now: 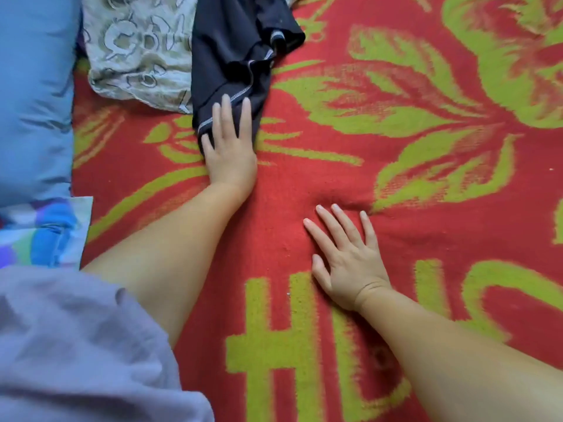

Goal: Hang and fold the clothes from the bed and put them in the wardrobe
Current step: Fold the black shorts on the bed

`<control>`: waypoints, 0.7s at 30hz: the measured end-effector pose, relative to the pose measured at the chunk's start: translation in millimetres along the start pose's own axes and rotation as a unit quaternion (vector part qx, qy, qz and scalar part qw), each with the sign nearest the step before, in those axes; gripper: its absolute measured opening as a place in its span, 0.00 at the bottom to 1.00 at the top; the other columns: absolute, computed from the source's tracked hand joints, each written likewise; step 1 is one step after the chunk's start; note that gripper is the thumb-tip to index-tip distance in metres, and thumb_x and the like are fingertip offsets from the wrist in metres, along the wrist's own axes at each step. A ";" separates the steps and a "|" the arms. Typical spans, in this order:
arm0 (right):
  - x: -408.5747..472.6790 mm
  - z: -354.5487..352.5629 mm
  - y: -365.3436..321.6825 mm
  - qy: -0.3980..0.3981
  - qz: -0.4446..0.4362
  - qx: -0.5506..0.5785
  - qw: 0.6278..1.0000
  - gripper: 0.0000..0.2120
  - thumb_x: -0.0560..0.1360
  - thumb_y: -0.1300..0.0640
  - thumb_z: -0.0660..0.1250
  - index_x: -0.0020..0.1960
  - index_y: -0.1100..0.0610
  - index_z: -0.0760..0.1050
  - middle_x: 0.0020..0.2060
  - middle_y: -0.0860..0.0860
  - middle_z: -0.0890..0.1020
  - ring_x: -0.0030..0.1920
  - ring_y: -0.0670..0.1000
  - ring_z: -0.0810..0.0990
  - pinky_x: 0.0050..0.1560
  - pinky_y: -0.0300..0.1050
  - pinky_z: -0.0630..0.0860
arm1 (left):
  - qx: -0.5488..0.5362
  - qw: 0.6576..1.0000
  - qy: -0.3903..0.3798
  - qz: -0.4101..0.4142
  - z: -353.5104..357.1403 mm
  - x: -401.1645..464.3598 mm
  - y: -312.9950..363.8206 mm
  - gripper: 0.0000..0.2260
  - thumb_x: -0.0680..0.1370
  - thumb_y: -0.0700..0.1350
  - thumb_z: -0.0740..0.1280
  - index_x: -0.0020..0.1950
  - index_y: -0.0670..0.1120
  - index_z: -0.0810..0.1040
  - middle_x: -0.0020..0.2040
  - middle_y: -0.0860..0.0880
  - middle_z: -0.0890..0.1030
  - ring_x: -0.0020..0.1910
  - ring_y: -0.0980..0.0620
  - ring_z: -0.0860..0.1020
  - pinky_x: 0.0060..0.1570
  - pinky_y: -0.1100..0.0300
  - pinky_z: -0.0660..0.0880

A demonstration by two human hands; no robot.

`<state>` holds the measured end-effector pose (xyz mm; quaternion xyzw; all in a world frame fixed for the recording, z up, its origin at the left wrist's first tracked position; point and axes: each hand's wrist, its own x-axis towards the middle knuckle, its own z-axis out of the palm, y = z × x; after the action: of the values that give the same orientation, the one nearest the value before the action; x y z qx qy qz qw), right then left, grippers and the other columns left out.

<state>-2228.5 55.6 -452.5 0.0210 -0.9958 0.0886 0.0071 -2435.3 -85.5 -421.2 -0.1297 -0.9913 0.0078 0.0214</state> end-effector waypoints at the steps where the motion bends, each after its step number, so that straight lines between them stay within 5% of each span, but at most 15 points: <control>1: 0.5 -0.5 0.0 -0.004 0.000 -0.002 1.000 0.28 0.74 0.47 0.53 0.73 0.50 0.68 0.73 0.52 0.67 0.74 0.54 0.63 0.71 0.62 0.51 | -0.024 0.999 -0.026 -0.015 -0.9 14.6 0.0 0.29 0.79 0.37 0.58 0.78 0.49 0.53 0.78 0.42 0.53 0.76 0.43 0.54 0.68 0.45 0.61; 5: 2.3 -2.9 0.8 -0.022 0.004 0.001 1.000 0.28 0.74 0.47 0.52 0.73 0.49 0.66 0.74 0.51 0.66 0.75 0.54 0.62 0.72 0.62 0.49 | -0.118 0.993 -0.002 -0.016 -8.1 23.5 -4.2 0.18 0.75 0.32 0.56 0.61 0.43 0.76 0.59 0.40 0.77 0.57 0.37 0.74 0.52 0.47 0.69; 10: -1.8 3.3 1.4 -0.010 0.000 0.002 1.000 0.28 0.74 0.46 0.53 0.73 0.49 0.67 0.74 0.51 0.66 0.75 0.54 0.62 0.71 0.63 0.51 | -0.174 0.983 0.017 -0.057 5.3 -75.0 12.7 0.10 0.74 0.35 0.60 0.51 0.42 0.78 0.48 0.39 0.81 0.48 0.37 0.79 0.41 0.48 0.71; 14: 1.4 2.1 1.9 -0.007 0.007 0.014 1.000 0.28 0.74 0.45 0.51 0.73 0.48 0.67 0.73 0.51 0.67 0.74 0.53 0.63 0.71 0.61 0.50 | -0.184 0.982 0.032 -0.029 -0.5 -160.5 33.0 0.07 0.63 0.33 0.64 0.36 0.42 0.78 0.30 0.45 0.79 0.29 0.44 0.79 0.23 0.57 0.71; 16: 4.8 -3.2 4.6 -0.046 0.009 0.008 0.999 0.28 0.77 0.44 0.48 0.77 0.47 0.58 0.77 0.49 0.57 0.77 0.51 0.52 0.74 0.59 0.40 | -0.191 0.980 -0.009 -0.050 -2.3 -200.9 43.9 0.07 0.65 0.32 0.66 0.38 0.43 0.78 0.32 0.46 0.80 0.32 0.45 0.80 0.27 0.56 0.71; 18: -2.7 -8.1 0.9 -0.105 0.016 0.007 0.994 0.28 0.80 0.44 0.48 0.78 0.48 0.49 0.78 0.47 0.47 0.78 0.49 0.42 0.74 0.58 0.34 | -0.182 0.971 -0.131 -0.082 -4.9 -253.0 47.4 0.08 0.71 0.35 0.64 0.45 0.46 0.77 0.41 0.47 0.82 0.43 0.45 0.80 0.37 0.55 0.71; 21: -45.7 -27.6 -20.6 -0.160 0.038 0.078 0.983 0.38 0.78 0.47 0.57 0.78 0.49 0.36 0.78 0.50 0.48 0.78 0.51 0.48 0.75 0.57 0.46 | -0.155 0.930 -0.308 -0.127 -23.9 -309.8 51.4 0.14 0.76 0.39 0.58 0.58 0.50 0.75 0.58 0.49 0.80 0.58 0.48 0.76 0.47 0.59 0.68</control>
<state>-2181.7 42.1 -422.5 -0.0020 -0.9743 0.1614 -0.1573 -2121.9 -115.3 -410.9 0.0046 -0.9460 -0.1095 -0.3050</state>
